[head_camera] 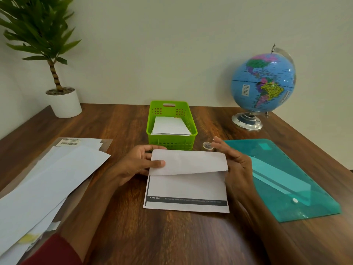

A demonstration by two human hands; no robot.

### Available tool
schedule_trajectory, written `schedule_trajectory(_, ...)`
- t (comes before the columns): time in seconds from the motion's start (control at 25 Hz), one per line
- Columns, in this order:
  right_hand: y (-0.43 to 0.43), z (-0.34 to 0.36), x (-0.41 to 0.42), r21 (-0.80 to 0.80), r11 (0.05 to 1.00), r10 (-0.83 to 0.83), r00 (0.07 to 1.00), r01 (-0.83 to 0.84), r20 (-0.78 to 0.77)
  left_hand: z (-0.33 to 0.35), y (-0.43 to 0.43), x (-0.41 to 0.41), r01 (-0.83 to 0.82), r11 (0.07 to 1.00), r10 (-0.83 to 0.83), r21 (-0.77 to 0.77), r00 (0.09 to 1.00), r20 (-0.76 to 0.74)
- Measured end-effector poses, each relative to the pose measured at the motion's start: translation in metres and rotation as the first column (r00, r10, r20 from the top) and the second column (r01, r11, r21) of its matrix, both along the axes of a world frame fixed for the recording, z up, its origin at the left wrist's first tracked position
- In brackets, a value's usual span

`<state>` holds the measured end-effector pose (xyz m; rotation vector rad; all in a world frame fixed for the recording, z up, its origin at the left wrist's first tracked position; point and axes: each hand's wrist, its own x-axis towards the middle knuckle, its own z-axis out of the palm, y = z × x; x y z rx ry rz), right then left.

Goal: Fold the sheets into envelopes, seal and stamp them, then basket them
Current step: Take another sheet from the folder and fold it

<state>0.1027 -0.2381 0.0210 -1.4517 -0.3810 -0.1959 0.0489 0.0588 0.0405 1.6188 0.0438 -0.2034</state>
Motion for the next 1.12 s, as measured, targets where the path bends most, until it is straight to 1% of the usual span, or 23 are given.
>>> schedule_trajectory(0.08,0.0,0.005,-0.001,0.238,0.971,0.059,0.971,-0.002,-0.234,0.002,0.001,-0.001,-0.006,0.999,0.007,-0.034,1.0,0.024)
schedule_trajectory(0.12,-0.001,0.007,-0.001,0.289,0.957,0.091,0.952,-0.003,-0.292,0.003,0.001,-0.001,-0.007,0.999,0.009,-0.041,0.999,0.037)
schedule_trajectory(0.16,-0.001,0.008,-0.001,0.282,0.959,0.108,0.94,-0.013,-0.324,0.003,0.001,-0.001,-0.01,0.999,0.012,-0.045,0.999,0.048)
schedule_trajectory(0.28,0.003,0.01,-0.001,0.171,0.983,0.131,0.894,-0.062,-0.428,0.004,0.003,0.0,-0.038,0.998,0.042,-0.052,0.996,0.083)
schedule_trajectory(0.4,-0.001,0.011,-0.004,0.051,0.98,0.193,0.847,-0.194,-0.495,0.007,0.006,0.0,-0.076,0.994,0.084,-0.073,0.989,0.125)
schedule_trajectory(0.48,-0.004,0.011,-0.009,-0.036,0.973,0.181,0.851,-0.228,-0.493,0.008,0.006,-0.001,-0.114,0.987,0.126,-0.11,0.986,0.109)
schedule_trajectory(0.56,-0.002,0.011,-0.013,-0.066,0.978,0.145,0.87,-0.198,-0.472,0.01,0.003,-0.002,-0.12,0.985,0.129,-0.125,0.99,0.064)
schedule_trajectory(0.68,0.0,0.014,-0.015,-0.093,0.992,0.045,0.911,-0.091,-0.41,0.012,-0.002,-0.005,-0.071,0.994,0.071,-0.081,0.997,-0.007)
schedule_trajectory(0.8,0.0,0.014,-0.012,-0.131,0.991,-0.038,0.929,-0.011,-0.368,0.013,-0.004,-0.007,0.001,1.0,-0.001,-0.019,1.0,0.005)
schedule_trajectory(0.88,0.001,0.014,-0.013,-0.126,0.992,-0.063,0.936,0.021,-0.345,0.012,-0.003,-0.008,0.038,0.999,-0.039,-0.034,0.999,-0.008)
schedule_trajectory(1.0,-0.001,0.01,-0.01,-0.19,0.981,-0.079,0.959,0.028,-0.271,0.01,0.002,-0.009,0.137,0.989,-0.138,-0.063,0.99,-0.01)
schedule_trajectory(1.12,-0.002,0.005,-0.008,-0.261,0.965,-0.061,0.975,0.003,-0.213,0.011,0.002,-0.009,0.137,0.988,-0.137,-0.072,0.99,-0.008)
